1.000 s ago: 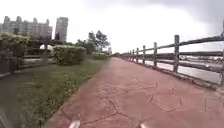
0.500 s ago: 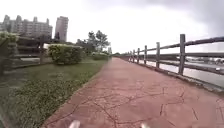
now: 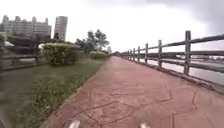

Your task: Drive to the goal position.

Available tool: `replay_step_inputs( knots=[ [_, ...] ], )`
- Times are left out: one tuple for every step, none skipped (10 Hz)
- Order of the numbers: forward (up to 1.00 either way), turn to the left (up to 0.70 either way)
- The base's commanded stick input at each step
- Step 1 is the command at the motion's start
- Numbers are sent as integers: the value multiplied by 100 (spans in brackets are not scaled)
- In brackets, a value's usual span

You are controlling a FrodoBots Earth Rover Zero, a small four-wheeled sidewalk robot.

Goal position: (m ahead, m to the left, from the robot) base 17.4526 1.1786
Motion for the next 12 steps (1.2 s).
replay_step_inputs(
  knots=[
    [70,0],
    [70,0],
    [70,0],
    [70,0],
    [70,0],
    [70,0],
    [70,0],
    [70,0],
    [70,0],
    [70,0],
    [70,0],
    [70,0]
  ],
)
